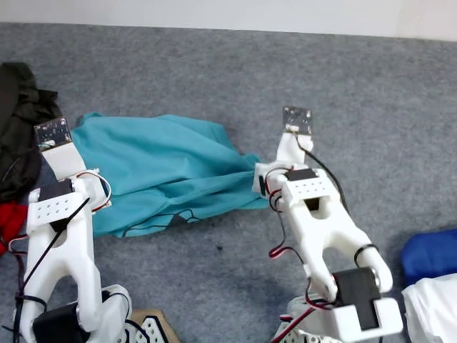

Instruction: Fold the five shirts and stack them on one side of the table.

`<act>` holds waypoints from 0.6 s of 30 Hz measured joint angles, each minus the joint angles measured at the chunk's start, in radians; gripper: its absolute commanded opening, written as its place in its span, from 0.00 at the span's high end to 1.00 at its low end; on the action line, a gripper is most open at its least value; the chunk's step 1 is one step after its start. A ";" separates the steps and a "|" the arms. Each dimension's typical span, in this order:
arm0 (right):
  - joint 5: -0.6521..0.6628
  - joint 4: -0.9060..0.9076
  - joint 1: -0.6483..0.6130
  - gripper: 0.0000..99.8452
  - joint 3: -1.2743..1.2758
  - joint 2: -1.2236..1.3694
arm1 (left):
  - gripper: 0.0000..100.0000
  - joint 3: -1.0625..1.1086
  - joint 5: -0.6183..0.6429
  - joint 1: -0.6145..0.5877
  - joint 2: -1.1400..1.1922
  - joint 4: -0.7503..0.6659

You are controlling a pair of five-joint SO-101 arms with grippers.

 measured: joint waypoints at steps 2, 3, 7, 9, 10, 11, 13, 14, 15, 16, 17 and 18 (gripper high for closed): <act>0.000 0.026 0.000 0.93 -0.025 0.026 | 0.99 0.000 0.000 0.000 0.000 0.000; 0.000 0.037 0.000 0.93 -0.032 0.034 | 0.99 0.000 0.000 0.000 0.000 0.000; 0.000 0.049 0.000 0.99 -0.046 0.040 | 0.99 0.000 0.000 0.000 0.000 0.000; 0.000 0.052 0.000 0.99 -0.046 0.040 | 0.99 0.000 0.000 0.000 0.000 0.000; 0.000 0.052 0.000 0.99 -0.046 0.040 | 0.99 0.000 0.000 0.000 0.000 0.000; 0.000 0.052 0.000 0.99 -0.046 0.040 | 0.99 0.000 0.000 0.000 0.000 0.000; 0.005 0.052 0.000 0.99 -0.046 0.040 | 0.99 0.000 0.000 0.000 0.000 0.000; 0.021 0.052 0.000 0.99 -0.046 0.040 | 0.99 0.000 0.000 0.000 0.000 0.000; 0.041 0.052 0.000 0.99 -0.046 0.040 | 0.99 0.000 0.000 0.000 0.000 0.000; 0.058 0.052 0.000 0.99 -0.046 0.040 | 0.99 0.000 0.000 0.000 0.000 0.000; 0.068 0.052 0.000 0.99 -0.046 0.040 | 0.99 0.000 0.000 0.000 0.000 0.000; 0.072 0.052 0.000 0.99 -0.046 0.040 | 0.99 0.000 0.000 0.000 0.000 0.000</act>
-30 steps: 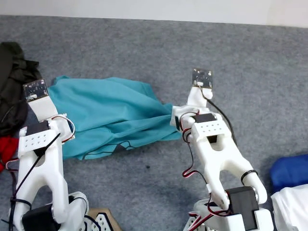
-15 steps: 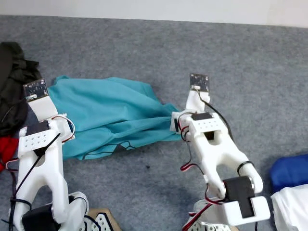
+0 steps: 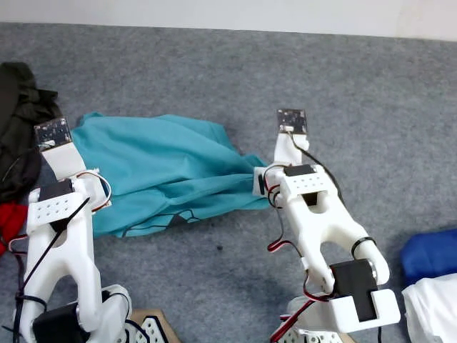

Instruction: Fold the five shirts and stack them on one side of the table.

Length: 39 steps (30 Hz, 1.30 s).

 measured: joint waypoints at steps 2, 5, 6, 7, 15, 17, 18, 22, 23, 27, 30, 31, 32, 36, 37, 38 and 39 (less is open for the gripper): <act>0.008 0.000 0.000 0.99 0.000 -0.003 | 0.99 0.000 0.000 0.000 0.000 0.000; 0.008 0.011 0.015 0.99 0.000 -0.064 | 0.99 0.000 0.000 0.000 0.000 0.000; 0.008 0.028 0.026 0.99 0.000 -0.100 | 0.99 -0.005 0.000 0.000 0.000 0.000; 0.008 0.054 0.038 0.99 0.000 -0.140 | 0.99 -0.018 0.000 0.000 0.000 0.000; 0.077 0.164 0.089 0.99 0.002 -0.537 | 0.99 -0.232 0.060 0.000 -0.072 0.006; 0.106 0.170 0.089 0.99 0.002 -0.629 | 0.99 -0.273 0.101 0.002 -0.135 0.008; 0.114 0.181 0.089 0.99 0.002 -0.671 | 0.99 -0.285 0.114 0.002 -0.175 0.008; 0.127 0.241 0.089 0.99 0.002 -0.807 | 0.99 -0.295 0.129 0.003 -0.361 0.008; 0.129 0.252 0.089 0.99 -0.003 -0.833 | 0.99 -0.295 0.130 0.003 -0.411 0.008; 0.176 0.324 0.089 0.99 -0.087 -0.905 | 0.99 -0.295 0.132 0.003 -0.605 0.008; 0.216 0.404 0.089 0.99 -0.187 -0.936 | 0.99 -0.288 0.132 0.003 -0.732 -0.002; 0.235 0.434 0.089 0.99 -0.227 -0.941 | 0.99 -0.282 0.132 0.003 -0.770 -0.017; 0.249 0.465 0.089 0.99 -0.273 -0.944 | 0.99 -0.276 0.132 0.002 -0.806 -0.040; 0.275 0.572 0.089 0.99 -0.470 -0.947 | 0.99 -0.275 0.133 -0.043 -0.911 -0.155; 0.275 0.594 0.089 0.99 -0.512 -0.948 | 0.99 -0.275 0.133 -0.058 -0.934 -0.181; 0.275 0.615 0.089 0.99 -0.559 -0.950 | 0.99 -0.275 0.133 -0.075 -0.951 -0.204; 0.275 0.637 0.089 0.99 -0.603 -0.950 | 0.99 -0.275 0.133 -0.095 -0.964 -0.222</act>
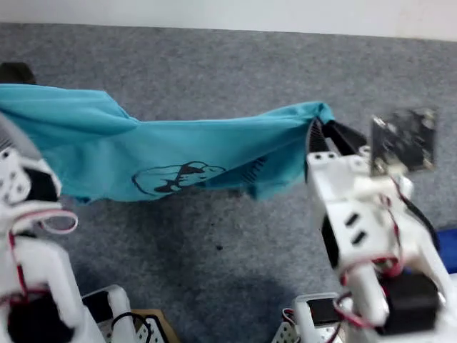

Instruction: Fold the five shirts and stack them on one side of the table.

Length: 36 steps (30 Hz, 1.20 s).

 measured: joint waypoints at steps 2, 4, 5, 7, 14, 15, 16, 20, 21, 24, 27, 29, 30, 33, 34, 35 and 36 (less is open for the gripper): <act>0.000 0.029 0.000 0.99 -0.078 -0.002 | 0.99 0.000 0.000 -0.038 -0.026 -0.044; 0.000 0.041 0.000 0.99 -0.149 -0.006 | 0.99 0.000 0.000 -0.069 -0.054 -0.098; 0.000 0.049 0.000 0.99 -0.180 -0.012 | 0.99 0.000 0.000 -0.084 -0.068 -0.126; 0.000 0.063 0.000 0.99 -0.233 -0.017 | 0.99 0.000 0.000 -0.112 -0.097 -0.167; 0.000 0.081 0.000 0.99 -0.264 -0.017 | 0.99 -0.008 0.000 -0.138 -0.183 -0.199; 0.000 0.081 0.000 0.99 -0.252 -0.018 | 0.99 -0.005 0.000 -0.138 -0.183 -0.199; 0.000 0.081 0.000 0.99 -0.232 -0.018 | 0.99 0.006 0.000 -0.138 -0.184 -0.199; 0.000 0.066 0.000 0.99 -0.098 -0.018 | 0.99 0.054 0.000 -0.138 -0.166 -0.199; 0.000 0.046 0.000 0.99 -0.054 -0.017 | 0.99 0.069 0.000 -0.138 -0.150 -0.207; 0.000 -0.055 0.000 0.99 0.106 -0.017 | 0.99 0.133 0.000 -0.107 -0.061 -0.258; 0.000 -0.199 0.000 0.99 0.288 -0.011 | 0.99 0.213 0.000 -0.048 0.071 -0.319; 0.000 -0.316 0.000 0.99 0.411 -0.011 | 0.99 0.253 0.000 -0.017 0.181 -0.374; 0.000 -0.377 0.000 0.99 0.470 -0.009 | 0.99 0.259 0.000 -0.003 0.238 -0.405; 0.000 -0.585 0.000 0.99 0.658 -0.006 | 0.99 0.272 0.000 0.023 0.427 -0.505; 0.000 -0.657 0.000 0.99 0.713 -0.006 | 0.99 0.272 -0.002 0.023 0.489 -0.546; 0.000 -0.729 0.003 0.99 0.772 -0.006 | 0.99 0.272 -0.002 0.023 0.552 -0.588; 0.000 -0.798 0.003 0.99 0.825 -0.006 | 0.99 0.272 -0.002 0.023 0.615 -0.632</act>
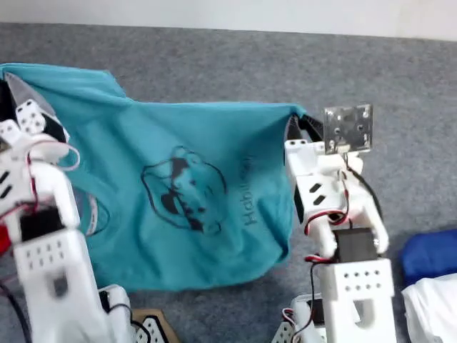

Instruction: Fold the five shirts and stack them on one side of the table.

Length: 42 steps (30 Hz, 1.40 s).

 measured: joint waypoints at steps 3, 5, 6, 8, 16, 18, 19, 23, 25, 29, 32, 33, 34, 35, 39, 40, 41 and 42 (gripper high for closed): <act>0.000 -0.199 0.000 0.99 0.143 0.000 | 0.99 -0.009 0.000 0.000 0.175 -0.107; 0.009 -0.313 0.000 0.99 0.215 0.000 | 0.99 -0.051 0.002 0.000 0.281 -0.133; 0.023 -0.361 0.000 0.99 0.239 0.002 | 0.99 -0.078 0.002 0.000 0.325 -0.140; 0.049 -0.430 0.000 0.99 0.262 0.025 | 0.96 -0.133 0.002 0.003 0.399 -0.149; 0.069 -0.539 0.029 0.87 0.265 0.175 | 0.62 -0.242 0.002 0.054 0.462 0.041; 0.069 -0.517 0.031 0.85 0.264 0.176 | 0.61 -0.288 0.038 0.066 0.468 0.166; 0.069 -0.496 0.031 0.85 0.258 0.178 | 0.61 -0.311 0.061 0.068 0.470 0.226; 0.069 -0.364 0.054 0.85 0.195 0.178 | 0.64 -0.391 0.095 0.055 0.470 0.405; 0.069 -0.284 0.069 0.85 0.149 0.178 | 0.66 -0.423 0.100 0.041 0.470 0.466; 0.069 -0.060 0.080 0.85 0.035 0.178 | 0.67 -0.456 0.101 0.037 0.427 0.631; 0.069 0.127 0.080 0.85 -0.018 0.138 | 0.67 -0.446 0.101 0.061 0.325 0.784; 0.069 0.183 0.080 0.85 -0.020 0.104 | 0.67 -0.430 0.101 0.077 0.276 0.835; 0.069 0.233 0.078 0.85 -0.020 0.060 | 0.67 -0.404 0.101 0.095 0.222 0.882; 0.069 0.273 0.072 0.85 -0.012 0.006 | 0.67 -0.373 0.101 0.112 0.169 0.922; 0.069 0.374 0.054 0.85 0.110 -0.252 | 0.67 -0.213 0.064 0.167 -0.066 1.026; 0.069 0.399 0.054 0.85 0.147 -0.313 | 0.67 -0.166 0.044 0.176 -0.118 1.048; 0.069 0.430 0.054 0.85 0.178 -0.365 | 0.67 -0.121 0.029 0.184 -0.163 1.069; 0.069 0.466 0.052 0.85 0.201 -0.405 | 0.67 -0.077 0.018 0.190 -0.198 1.091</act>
